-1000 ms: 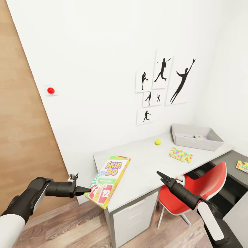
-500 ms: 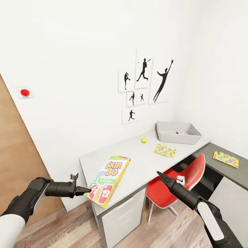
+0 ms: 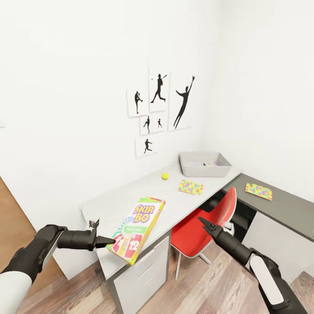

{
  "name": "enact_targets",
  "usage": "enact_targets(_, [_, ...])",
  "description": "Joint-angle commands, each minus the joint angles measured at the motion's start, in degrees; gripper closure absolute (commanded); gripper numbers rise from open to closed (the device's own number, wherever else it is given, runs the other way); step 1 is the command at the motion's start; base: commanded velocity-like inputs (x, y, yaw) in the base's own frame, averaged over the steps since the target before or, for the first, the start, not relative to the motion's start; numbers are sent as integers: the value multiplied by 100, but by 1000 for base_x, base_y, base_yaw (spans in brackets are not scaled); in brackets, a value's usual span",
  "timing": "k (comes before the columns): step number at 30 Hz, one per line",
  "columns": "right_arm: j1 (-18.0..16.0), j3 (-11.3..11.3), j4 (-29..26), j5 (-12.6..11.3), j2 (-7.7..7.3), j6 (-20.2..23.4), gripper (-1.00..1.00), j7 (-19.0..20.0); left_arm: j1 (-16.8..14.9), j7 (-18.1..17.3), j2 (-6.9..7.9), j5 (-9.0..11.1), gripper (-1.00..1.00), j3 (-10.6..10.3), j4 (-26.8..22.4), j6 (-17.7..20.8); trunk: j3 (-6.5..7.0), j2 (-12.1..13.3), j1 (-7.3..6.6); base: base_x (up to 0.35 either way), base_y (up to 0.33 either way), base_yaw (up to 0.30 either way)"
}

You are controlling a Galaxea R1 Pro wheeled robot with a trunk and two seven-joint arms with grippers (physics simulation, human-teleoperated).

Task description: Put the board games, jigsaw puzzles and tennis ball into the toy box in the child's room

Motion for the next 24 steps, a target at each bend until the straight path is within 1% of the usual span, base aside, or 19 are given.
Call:
enact_targets(1, [-7,-6,1,-31,1,43,-100,2,-4,-25,6,13,100,-13,-6,47,-13,-14,4,0,0,-279])
enact_targets(20, [-7,-6,1,-31,1,36,-100,2,-4,-25,-1,13,100,-13,-6,46,-13,-14,4,0,0,-278])
enact_targets(24, [-7,-6,1,-31,1,35,-100,2,-4,-25,-1,13,100,-13,-6,46,-13,-14,4,18,-81,-180])
